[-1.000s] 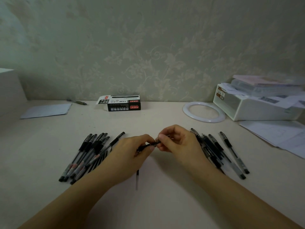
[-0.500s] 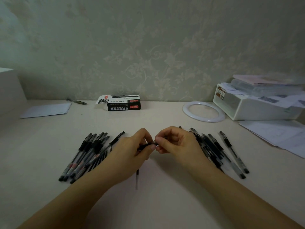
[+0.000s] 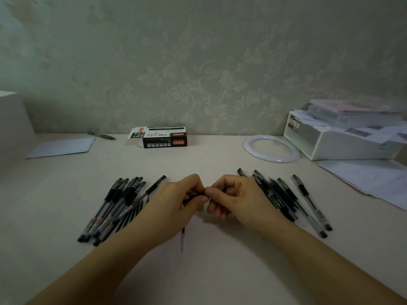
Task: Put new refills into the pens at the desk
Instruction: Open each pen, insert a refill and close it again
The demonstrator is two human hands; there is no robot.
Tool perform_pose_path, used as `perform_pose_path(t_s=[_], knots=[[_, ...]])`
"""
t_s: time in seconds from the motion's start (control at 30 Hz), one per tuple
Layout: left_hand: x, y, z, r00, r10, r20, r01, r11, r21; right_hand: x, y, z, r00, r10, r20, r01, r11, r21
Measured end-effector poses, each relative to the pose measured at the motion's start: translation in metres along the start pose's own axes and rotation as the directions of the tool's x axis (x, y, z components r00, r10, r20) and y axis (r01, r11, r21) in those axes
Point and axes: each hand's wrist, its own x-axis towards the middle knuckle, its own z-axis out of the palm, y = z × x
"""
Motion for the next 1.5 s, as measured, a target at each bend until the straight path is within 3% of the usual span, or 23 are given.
perform_pose_path(t_s=[0.5, 0.77, 0.87, 0.97, 1.17, 1.33, 1.5], knots=[[0.0, 0.007, -0.003, 0.994, 0.045, -0.098, -0.044, 0.999, 0.02, -0.002, -0.007, 0.001, 1.0, 0.023, -0.004, -0.023, 0.999, 0.039], [0.0, 0.009, 0.004, 0.994, 0.052, -0.1, -0.046, 0.997, 0.06, 0.002, 0.003, 0.001, 1.0, -0.021, -0.007, 0.021, 0.997, -0.076], [0.002, 0.005, -0.001, 0.977, 0.053, -0.205, -0.03, 0.993, 0.113, 0.004, 0.006, 0.002, 0.995, -0.05, -0.089, 0.035, 0.985, -0.167], [0.007, -0.01, -0.014, 0.934, -0.032, -0.355, 0.105, 0.977, 0.187, 0.004, 0.009, -0.001, 0.983, -0.081, -0.162, 0.037, 0.966, -0.258], [0.005, -0.047, -0.035, 0.833, -0.308, -0.459, 0.476, 0.821, 0.314, 0.004, 0.009, -0.012, 0.938, -0.242, -0.247, 0.067, 0.828, -0.556], [0.0, -0.059, -0.037, 0.81, -0.446, -0.381, 0.572, 0.746, 0.342, 0.002, 0.009, -0.026, 0.895, -0.303, -0.327, -0.045, 0.668, -0.743], [0.0, -0.06, -0.035, 0.796, -0.48, -0.369, 0.598, 0.72, 0.353, 0.0, 0.009, -0.031, 0.913, -0.22, -0.343, -0.194, 0.506, -0.841]])
